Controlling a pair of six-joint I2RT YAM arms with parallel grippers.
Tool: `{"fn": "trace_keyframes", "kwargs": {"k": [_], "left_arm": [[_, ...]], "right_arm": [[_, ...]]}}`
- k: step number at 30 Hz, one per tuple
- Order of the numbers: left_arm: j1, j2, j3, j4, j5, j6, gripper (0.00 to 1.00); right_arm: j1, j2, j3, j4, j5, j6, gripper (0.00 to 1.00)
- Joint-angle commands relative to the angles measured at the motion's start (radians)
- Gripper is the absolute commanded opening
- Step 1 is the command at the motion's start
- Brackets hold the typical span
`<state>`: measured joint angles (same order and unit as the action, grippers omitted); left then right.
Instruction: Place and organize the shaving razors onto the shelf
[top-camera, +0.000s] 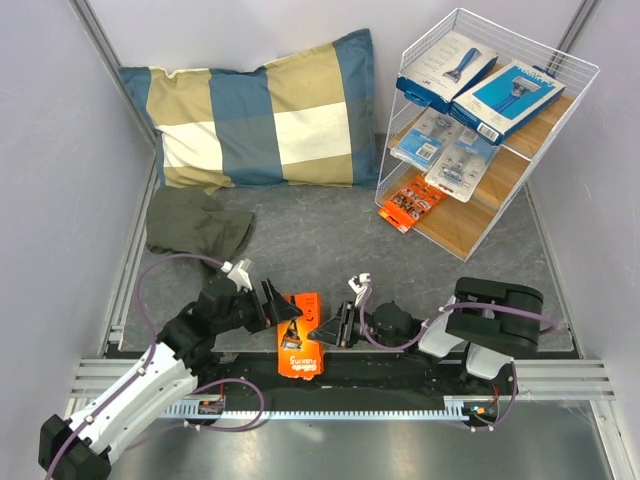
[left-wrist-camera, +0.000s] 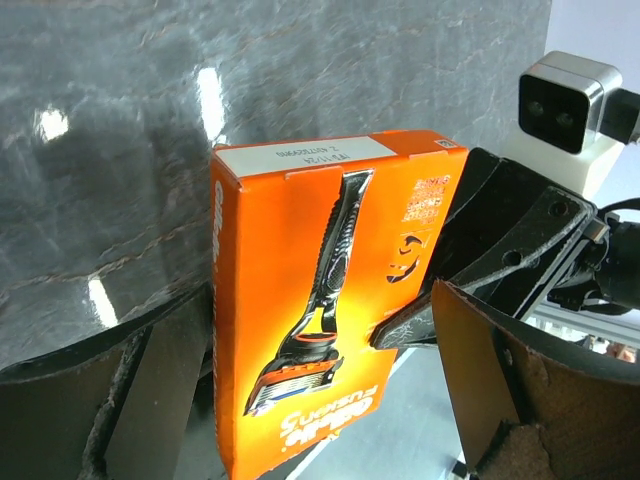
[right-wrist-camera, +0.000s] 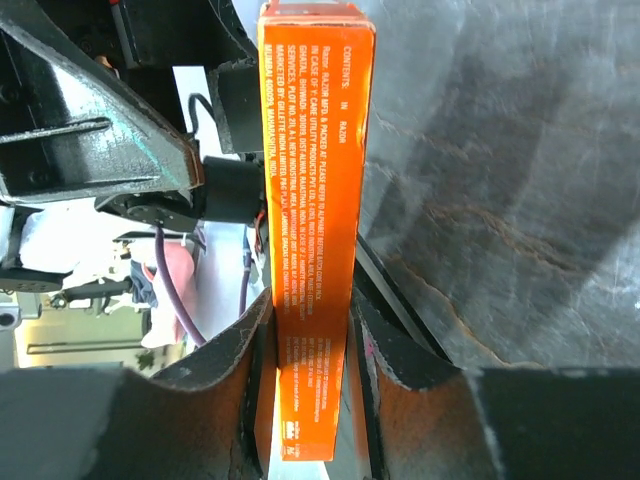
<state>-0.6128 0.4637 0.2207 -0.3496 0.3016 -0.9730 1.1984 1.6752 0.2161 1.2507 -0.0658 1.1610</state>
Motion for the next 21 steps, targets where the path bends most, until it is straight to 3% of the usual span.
{"fn": "trace_keyframes", "kwargs": {"k": [1, 7, 12, 21], "left_arm": [[-0.005, 0.056, 0.103, 0.037, -0.004, 0.083, 0.96], [-0.005, 0.102, 0.212, -0.014, -0.062, 0.155, 0.97], [-0.005, 0.148, 0.331, -0.061, -0.11, 0.227, 0.98], [-0.004, 0.279, 0.473, -0.078, -0.136, 0.295, 0.99]], "right_arm": [[-0.008, -0.09, -0.001, -0.019, 0.032, -0.064, 0.19], [-0.01, -0.234, -0.012, -0.154, 0.089, -0.11, 0.16], [-0.011, -0.412, -0.011, -0.387, 0.175, -0.182, 0.14], [-0.01, -0.955, -0.026, -0.818, 0.463, -0.253, 0.04]]}}
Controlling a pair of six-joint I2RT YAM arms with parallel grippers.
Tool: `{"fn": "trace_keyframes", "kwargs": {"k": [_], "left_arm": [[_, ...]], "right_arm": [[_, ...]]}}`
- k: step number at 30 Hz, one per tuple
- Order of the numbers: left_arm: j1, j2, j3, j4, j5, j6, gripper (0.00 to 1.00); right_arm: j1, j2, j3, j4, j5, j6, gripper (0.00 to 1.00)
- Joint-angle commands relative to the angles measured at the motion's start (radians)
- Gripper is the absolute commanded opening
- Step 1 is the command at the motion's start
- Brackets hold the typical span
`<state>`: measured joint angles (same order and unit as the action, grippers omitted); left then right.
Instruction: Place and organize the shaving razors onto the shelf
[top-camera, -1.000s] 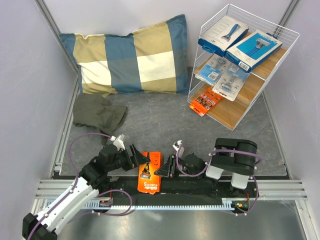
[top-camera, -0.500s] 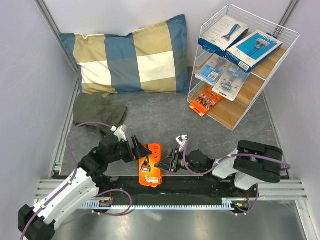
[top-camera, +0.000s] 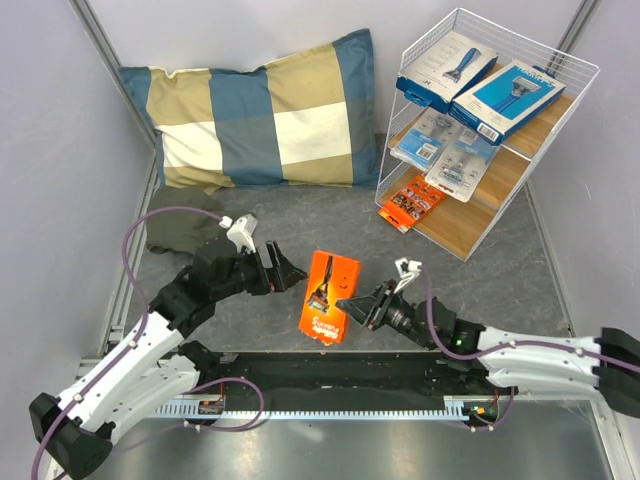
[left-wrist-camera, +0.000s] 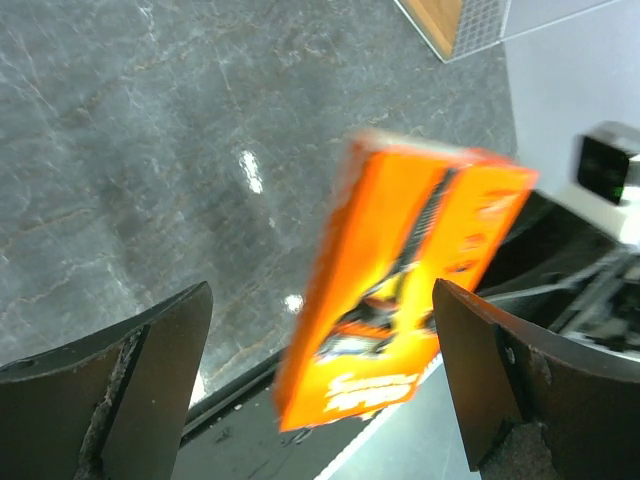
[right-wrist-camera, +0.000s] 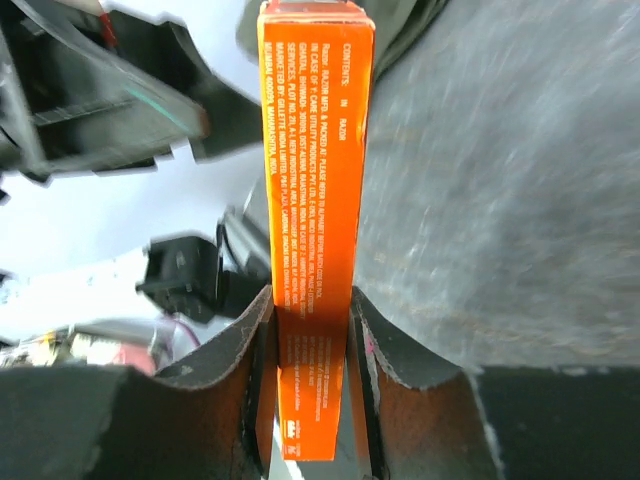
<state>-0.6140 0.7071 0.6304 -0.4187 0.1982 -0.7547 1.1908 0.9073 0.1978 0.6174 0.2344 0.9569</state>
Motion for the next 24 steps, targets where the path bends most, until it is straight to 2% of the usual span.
{"fn": "trace_keyframes", "kwargs": {"k": [1, 6, 11, 15, 17, 19, 20, 24], "left_arm": [[-0.003, 0.048, 0.068, -0.006, -0.033, 0.081, 0.99], [-0.003, 0.064, 0.063, 0.079, 0.0, 0.06, 0.99], [-0.003, 0.1, 0.023, 0.165, 0.044, 0.031, 0.99], [-0.004, 0.1, -0.056, 0.341, 0.147, -0.027, 0.99], [-0.006, 0.097, -0.127, 0.507, 0.199, -0.057, 0.99], [-0.007, 0.092, -0.206, 0.617, 0.228, -0.116, 0.99], [-0.01, 0.095, -0.237, 0.767, 0.256, -0.141, 0.99], [-0.047, 0.115, -0.339, 1.009, 0.247, -0.216, 0.99]], "right_arm": [[-0.003, -0.232, -0.008, -0.255, 0.192, -0.047, 0.02], [-0.003, -0.534, -0.024, -0.404, 0.328, -0.052, 0.0], [-0.003, -0.815, -0.093, -0.364, 0.358, -0.09, 0.0], [-0.002, -0.903, -0.066, -0.418, 0.416, -0.127, 0.0], [-0.002, -0.898, -0.038, -0.439, 0.431, -0.158, 0.0], [-0.003, -0.903, -0.029, -0.424, 0.442, -0.178, 0.0], [-0.003, -0.903, -0.029, -0.415, 0.448, -0.178, 0.0], [-0.003, -0.901, -0.055, -0.335, 0.468, -0.184, 0.0]]}}
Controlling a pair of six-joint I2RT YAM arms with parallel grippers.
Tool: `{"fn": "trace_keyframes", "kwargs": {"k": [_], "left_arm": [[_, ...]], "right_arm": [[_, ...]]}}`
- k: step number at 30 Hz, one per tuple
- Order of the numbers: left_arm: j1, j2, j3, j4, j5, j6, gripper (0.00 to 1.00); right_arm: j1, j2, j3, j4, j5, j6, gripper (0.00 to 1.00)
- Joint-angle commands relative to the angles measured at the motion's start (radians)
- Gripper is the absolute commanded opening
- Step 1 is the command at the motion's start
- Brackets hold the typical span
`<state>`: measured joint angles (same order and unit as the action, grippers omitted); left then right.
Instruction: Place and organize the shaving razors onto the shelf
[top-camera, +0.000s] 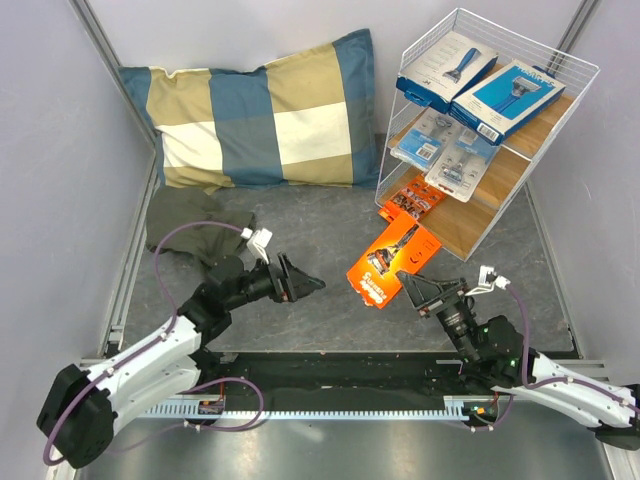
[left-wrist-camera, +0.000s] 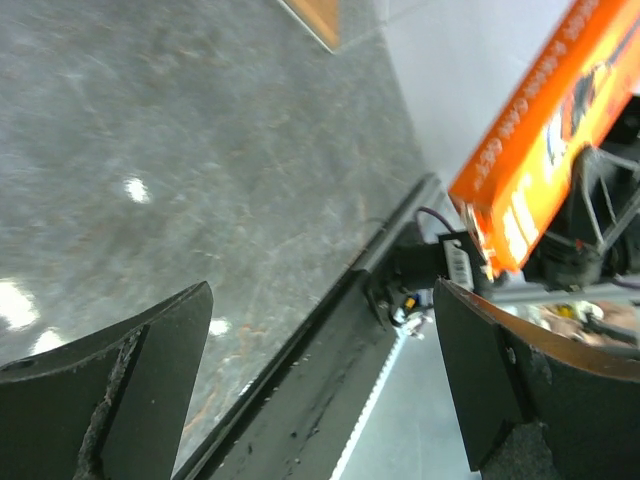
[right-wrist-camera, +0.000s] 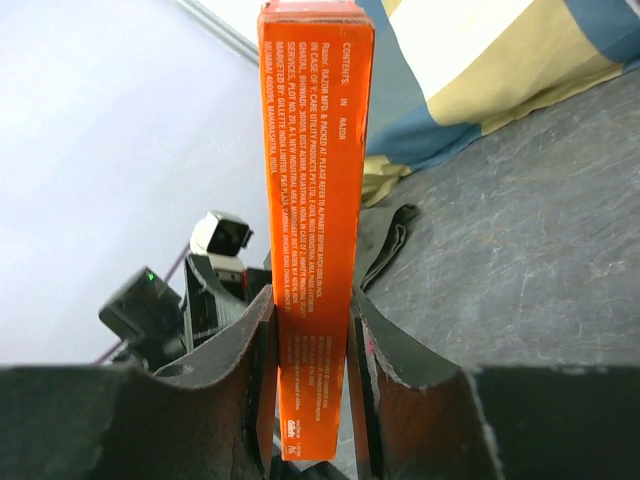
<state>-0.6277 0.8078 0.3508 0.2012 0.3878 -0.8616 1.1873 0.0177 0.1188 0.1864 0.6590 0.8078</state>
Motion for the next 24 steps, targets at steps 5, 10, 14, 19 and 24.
{"fn": "trace_keyframes", "kwargs": {"k": [5, 10, 14, 19, 24], "left_arm": [[-0.113, 0.129, -0.05, 0.558, 0.055, -0.116, 0.99], [-0.161, 0.275, -0.016, 0.782, 0.086, -0.146, 0.98], [-0.219, 0.347, 0.008, 0.878, 0.059, -0.142, 0.96], [-0.283, 0.36, 0.075, 0.818, 0.0, -0.059, 0.95], [-0.319, 0.447, 0.129, 0.846, 0.0, -0.06, 0.92]], "right_arm": [[0.001, 0.019, 0.004, 0.176, 0.05, -0.039, 0.0], [0.0, 0.083, 0.007, 0.245, 0.034, -0.047, 0.0], [0.0, 0.106, 0.004, 0.28, 0.031, -0.045, 0.0], [0.001, 0.102, -0.007, 0.295, 0.03, -0.035, 0.0], [0.001, 0.105, -0.007, 0.305, 0.027, -0.035, 0.0]]}}
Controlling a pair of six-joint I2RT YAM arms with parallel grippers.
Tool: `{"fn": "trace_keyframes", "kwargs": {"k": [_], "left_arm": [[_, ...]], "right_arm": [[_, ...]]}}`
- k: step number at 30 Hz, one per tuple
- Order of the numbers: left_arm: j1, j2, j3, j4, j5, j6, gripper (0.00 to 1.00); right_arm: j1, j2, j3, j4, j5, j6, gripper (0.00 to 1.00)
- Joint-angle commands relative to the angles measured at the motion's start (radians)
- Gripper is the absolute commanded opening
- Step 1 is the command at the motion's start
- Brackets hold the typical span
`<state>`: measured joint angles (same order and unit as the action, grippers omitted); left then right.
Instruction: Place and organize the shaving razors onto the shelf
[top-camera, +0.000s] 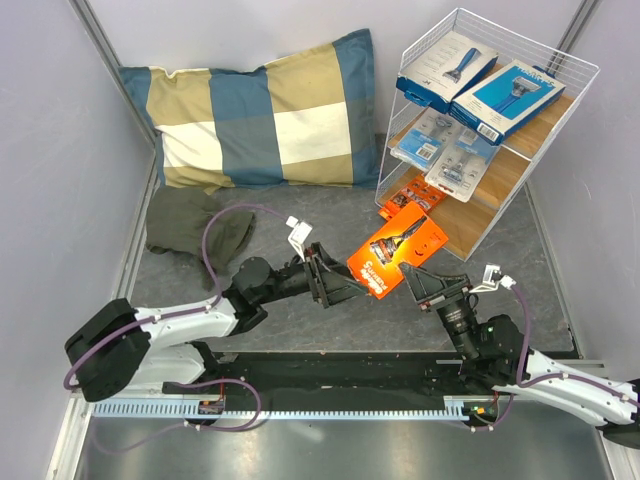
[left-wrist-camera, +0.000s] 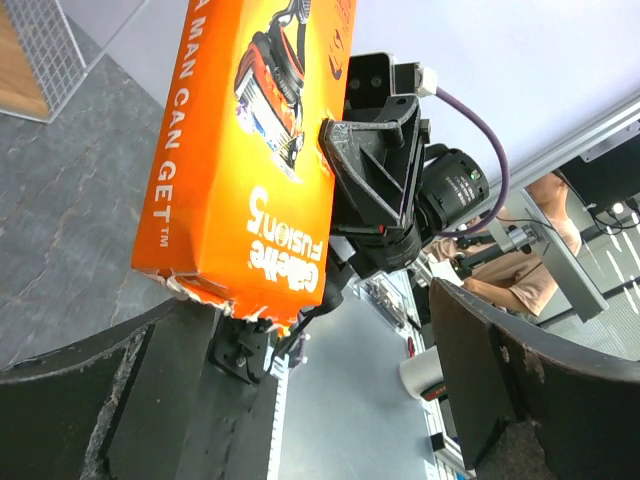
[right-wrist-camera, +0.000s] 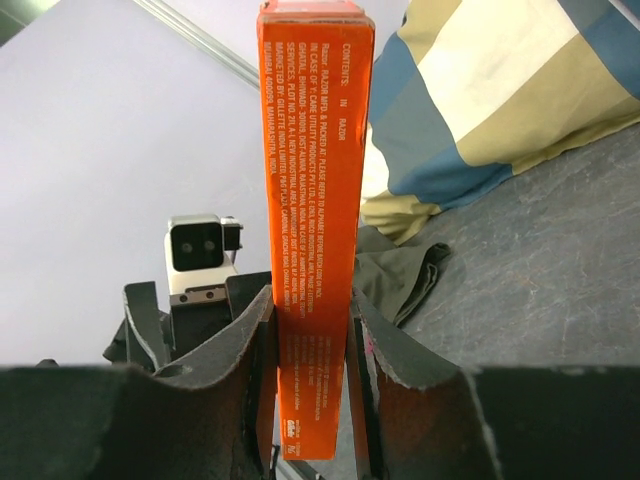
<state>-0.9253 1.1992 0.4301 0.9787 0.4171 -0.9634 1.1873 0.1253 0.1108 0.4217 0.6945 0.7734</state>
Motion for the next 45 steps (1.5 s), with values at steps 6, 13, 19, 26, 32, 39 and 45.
{"fn": "trace_keyframes", "kwargs": {"k": [6, 13, 19, 26, 32, 39, 45], "left_arm": [[-0.049, 0.135, 0.076, 0.156, -0.014, 0.012, 0.77], [-0.066, 0.174, 0.087, 0.206, -0.015, 0.006, 0.61], [-0.072, 0.209, 0.107, 0.258, 0.02, 0.0, 0.49], [-0.075, 0.243, 0.118, 0.325, 0.052, -0.011, 0.28], [-0.075, 0.243, 0.128, 0.321, 0.072, -0.001, 0.06], [-0.075, 0.192, 0.121, 0.226, 0.039, 0.043, 0.02], [-0.07, 0.097, 0.111, 0.102, -0.02, 0.118, 0.02]], "right_arm": [[0.0, -0.012, 0.003, 0.068, -0.009, 0.001, 0.0], [0.0, -0.035, 0.004, 0.043, -0.001, 0.0, 0.0], [0.001, -0.039, 0.009, 0.014, 0.008, 0.015, 0.0], [0.0, -0.038, 0.015, -0.012, 0.017, 0.024, 0.0], [0.001, -0.041, 0.017, -0.035, 0.028, 0.038, 0.0], [0.001, -0.046, 0.024, -0.069, 0.034, 0.043, 0.24], [0.0, -0.059, 0.036, -0.11, 0.045, 0.052, 0.65]]}}
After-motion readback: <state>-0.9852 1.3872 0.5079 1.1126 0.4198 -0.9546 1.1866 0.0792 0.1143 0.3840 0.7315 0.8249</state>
